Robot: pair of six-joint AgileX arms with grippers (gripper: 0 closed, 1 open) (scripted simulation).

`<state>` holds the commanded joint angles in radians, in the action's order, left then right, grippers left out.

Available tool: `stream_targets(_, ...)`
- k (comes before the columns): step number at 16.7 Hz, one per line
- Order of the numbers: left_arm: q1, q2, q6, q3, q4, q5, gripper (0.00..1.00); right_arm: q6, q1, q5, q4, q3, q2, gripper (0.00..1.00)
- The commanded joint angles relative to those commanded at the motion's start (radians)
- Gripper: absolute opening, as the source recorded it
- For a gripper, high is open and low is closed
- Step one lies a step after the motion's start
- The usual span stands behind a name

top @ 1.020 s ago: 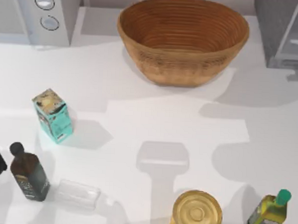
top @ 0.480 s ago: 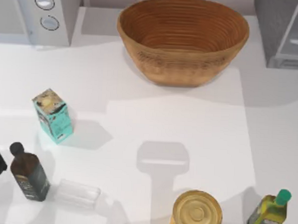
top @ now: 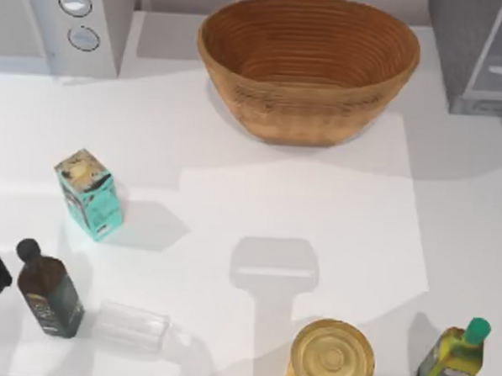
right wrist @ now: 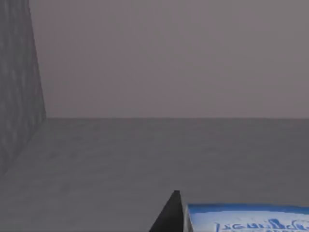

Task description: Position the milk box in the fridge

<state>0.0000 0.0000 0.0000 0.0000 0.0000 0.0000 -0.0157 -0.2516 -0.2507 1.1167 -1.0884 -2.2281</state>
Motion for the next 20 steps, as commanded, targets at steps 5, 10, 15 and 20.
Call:
stream_targets(5, 0.000, 0.000, 0.000, 0.000, 0.000, 0.000, 1.00, -0.001, 0.027, 0.020, -0.147, -0.334, -0.101, 0.00)
stream_targets(10, 0.000, 0.000, 0.000, 0.000, 0.000, 0.000, 1.00, 0.002, 0.035, 0.053, -0.292, -0.514, -0.205, 0.00)
stream_targets(15, 0.000, 0.000, 0.000, 0.000, 0.000, 0.000, 1.00, 0.002, 0.035, 0.055, -0.296, -0.518, -0.209, 0.08)
stream_targets(20, 0.000, 0.000, 0.000, 0.000, 0.000, 0.000, 1.00, 0.002, 0.035, 0.055, -0.296, -0.518, -0.209, 0.45)
